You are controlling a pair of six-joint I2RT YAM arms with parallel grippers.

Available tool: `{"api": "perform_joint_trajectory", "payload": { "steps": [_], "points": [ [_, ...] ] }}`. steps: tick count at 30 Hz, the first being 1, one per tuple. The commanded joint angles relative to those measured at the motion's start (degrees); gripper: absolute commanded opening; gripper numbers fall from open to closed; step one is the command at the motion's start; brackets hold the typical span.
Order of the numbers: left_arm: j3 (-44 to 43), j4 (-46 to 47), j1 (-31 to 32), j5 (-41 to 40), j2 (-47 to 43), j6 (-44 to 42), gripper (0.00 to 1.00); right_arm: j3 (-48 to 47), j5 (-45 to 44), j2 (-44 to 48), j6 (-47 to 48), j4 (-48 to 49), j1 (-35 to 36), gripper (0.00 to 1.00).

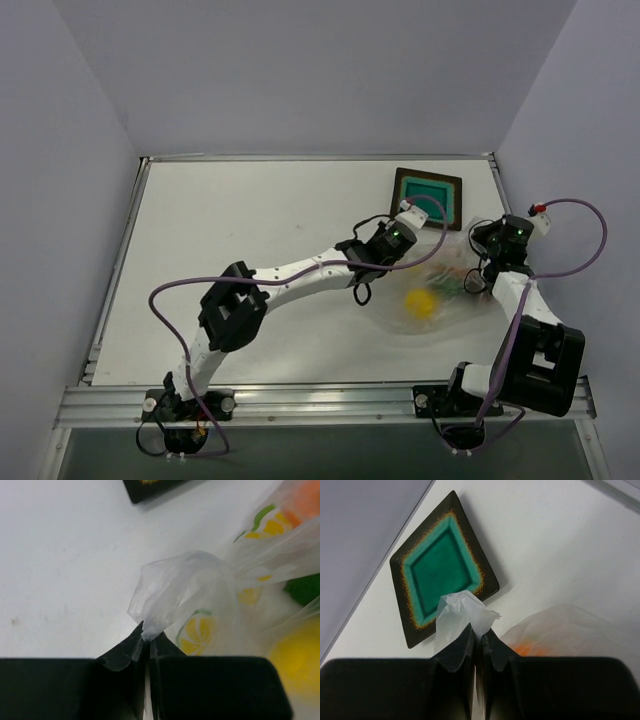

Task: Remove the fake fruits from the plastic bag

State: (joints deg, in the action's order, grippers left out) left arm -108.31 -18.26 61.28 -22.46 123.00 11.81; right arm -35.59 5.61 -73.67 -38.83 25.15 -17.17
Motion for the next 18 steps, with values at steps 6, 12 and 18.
{"api": "perform_joint_trajectory", "payload": {
  "steps": [6,12,18],
  "points": [
    [25.67,19.82,-2.74,8.65,-19.54,7.51,0.02,-4.21,-1.65,-6.39,0.95,4.12,-0.41,0.04],
    [38.24,26.25,-3.00,12.07,-24.65,12.70,0.02,-13.79,2.30,-16.23,2.79,2.98,0.38,0.04],
    [44.85,32.58,-2.74,14.98,-25.62,14.20,0.02,-15.91,0.99,-16.00,2.97,-0.69,2.75,0.23]
  ]
}}
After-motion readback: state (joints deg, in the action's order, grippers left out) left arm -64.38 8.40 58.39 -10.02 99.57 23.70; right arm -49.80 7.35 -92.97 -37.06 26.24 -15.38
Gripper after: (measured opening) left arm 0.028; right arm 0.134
